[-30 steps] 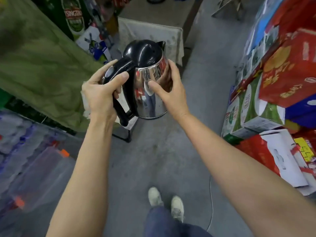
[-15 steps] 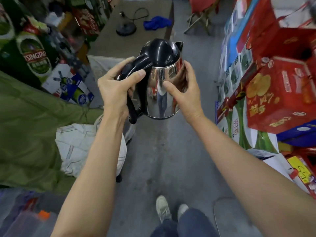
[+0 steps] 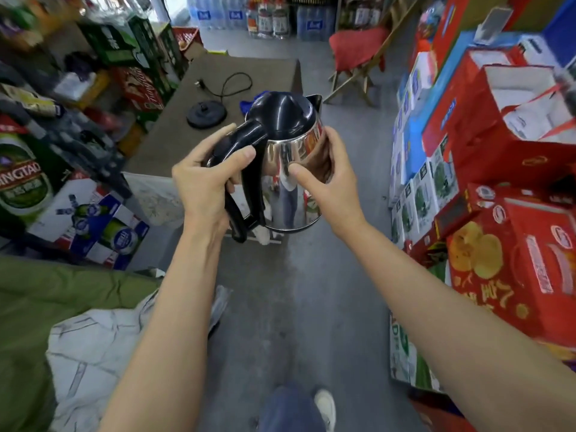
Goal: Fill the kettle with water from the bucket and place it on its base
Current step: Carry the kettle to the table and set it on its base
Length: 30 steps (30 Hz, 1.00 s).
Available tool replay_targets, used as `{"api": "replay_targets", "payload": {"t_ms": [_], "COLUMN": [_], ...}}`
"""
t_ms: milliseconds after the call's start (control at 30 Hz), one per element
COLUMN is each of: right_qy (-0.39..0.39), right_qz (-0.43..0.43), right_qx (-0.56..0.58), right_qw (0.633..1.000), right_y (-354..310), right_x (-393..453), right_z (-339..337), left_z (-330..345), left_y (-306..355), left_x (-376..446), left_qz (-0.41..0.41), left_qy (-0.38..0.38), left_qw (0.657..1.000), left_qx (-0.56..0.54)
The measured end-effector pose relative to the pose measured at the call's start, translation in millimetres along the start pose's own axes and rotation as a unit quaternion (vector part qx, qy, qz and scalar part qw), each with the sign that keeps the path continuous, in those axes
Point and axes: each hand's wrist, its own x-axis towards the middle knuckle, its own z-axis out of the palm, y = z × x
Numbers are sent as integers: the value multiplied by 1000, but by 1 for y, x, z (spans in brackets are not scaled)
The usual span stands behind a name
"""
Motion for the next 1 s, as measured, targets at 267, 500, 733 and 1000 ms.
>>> {"api": "replay_targets", "payload": {"t_ms": [267, 500, 733, 1000], "right_qy": [-25, -48, -102, -189], "right_qz": [10, 17, 12, 18], "right_qx": [-1, -8, 3, 28], "right_qw": [1000, 999, 995, 981], "right_y": [25, 43, 61, 82], "right_x": [131, 250, 363, 492], "right_z": [16, 40, 62, 87], "left_z": [38, 64, 89, 116], "left_y": [-23, -39, -54, -78], "left_x": [123, 231, 326, 431], "left_qz": [-6, -6, 14, 26], "left_qy": [16, 47, 96, 167], "left_qw": [1000, 999, 995, 985], "left_qx": [-3, 8, 14, 11]}}
